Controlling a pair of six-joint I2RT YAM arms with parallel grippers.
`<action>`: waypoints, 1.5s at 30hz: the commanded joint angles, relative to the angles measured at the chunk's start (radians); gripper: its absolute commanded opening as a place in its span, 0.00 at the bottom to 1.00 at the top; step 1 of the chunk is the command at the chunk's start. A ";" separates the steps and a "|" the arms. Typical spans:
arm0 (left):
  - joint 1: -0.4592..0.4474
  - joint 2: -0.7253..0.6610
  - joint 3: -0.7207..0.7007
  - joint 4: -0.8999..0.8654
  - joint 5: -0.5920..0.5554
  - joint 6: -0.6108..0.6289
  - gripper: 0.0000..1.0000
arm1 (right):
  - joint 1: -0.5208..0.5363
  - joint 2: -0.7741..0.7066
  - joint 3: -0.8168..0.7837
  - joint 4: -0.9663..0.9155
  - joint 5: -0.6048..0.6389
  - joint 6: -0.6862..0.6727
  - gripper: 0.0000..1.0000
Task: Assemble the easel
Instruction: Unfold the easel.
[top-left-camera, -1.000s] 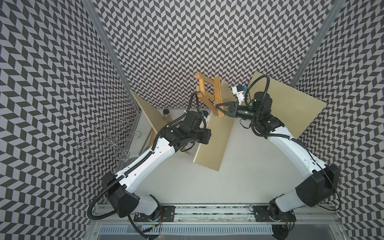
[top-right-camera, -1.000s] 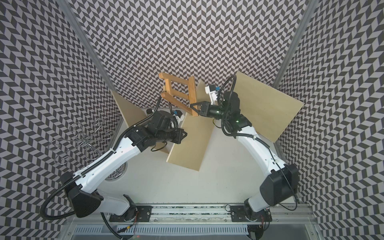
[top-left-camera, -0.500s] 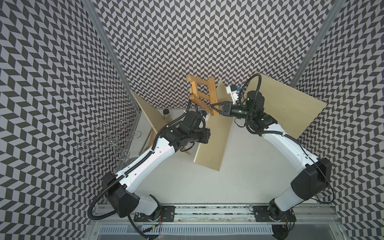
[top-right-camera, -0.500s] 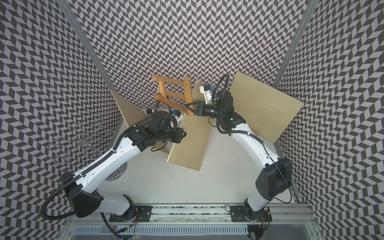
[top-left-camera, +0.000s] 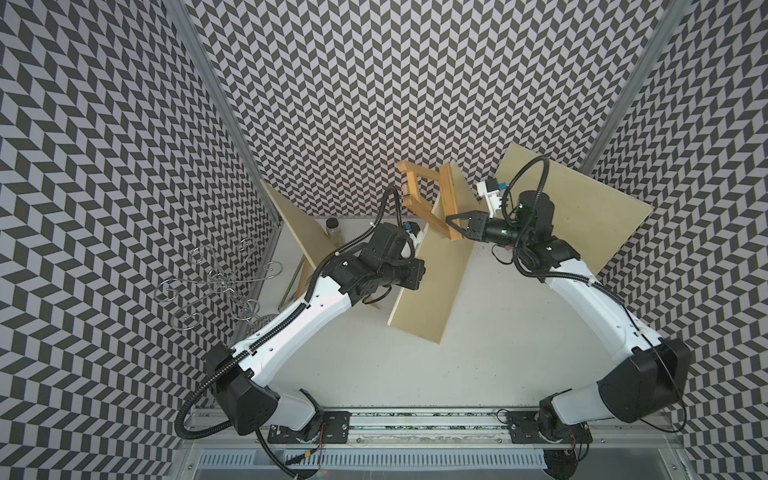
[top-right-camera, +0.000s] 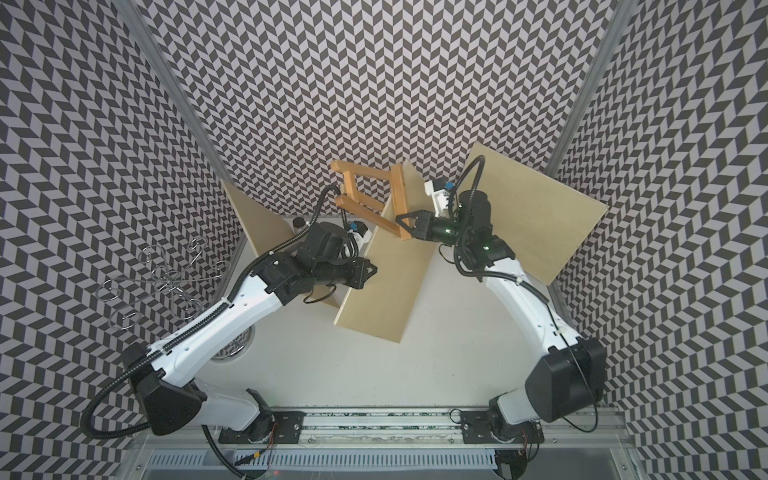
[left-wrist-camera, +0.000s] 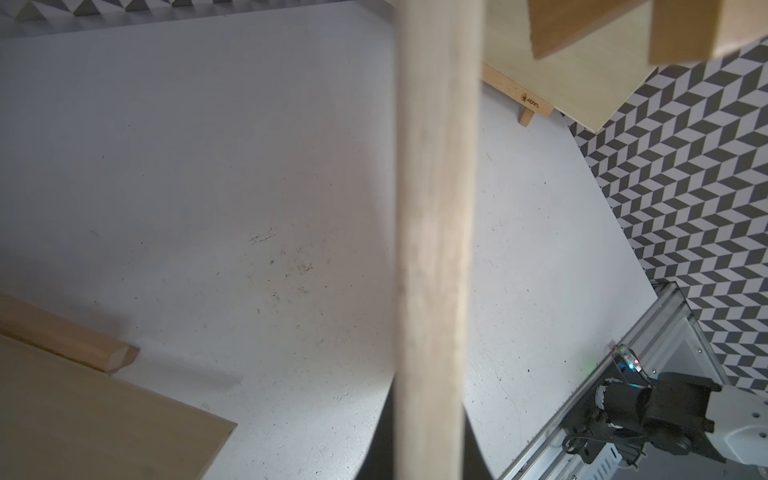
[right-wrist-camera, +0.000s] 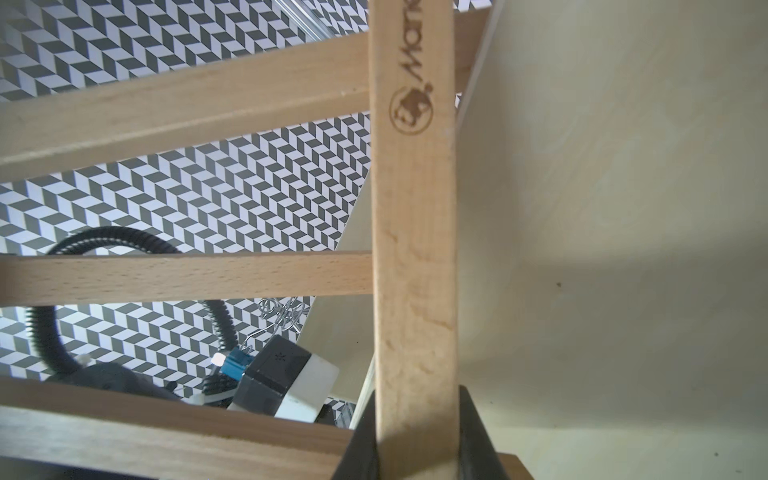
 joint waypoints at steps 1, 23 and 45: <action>0.016 -0.036 0.038 0.217 -0.046 -0.016 0.00 | -0.078 -0.105 -0.019 0.045 -0.032 -0.024 0.03; 0.015 -0.016 0.056 0.211 -0.014 -0.034 0.00 | -0.186 -0.210 -0.033 0.116 0.012 -0.118 0.01; 0.020 -0.030 0.050 0.214 -0.037 -0.031 0.00 | -0.270 -0.337 -0.231 -0.027 0.291 -0.097 0.00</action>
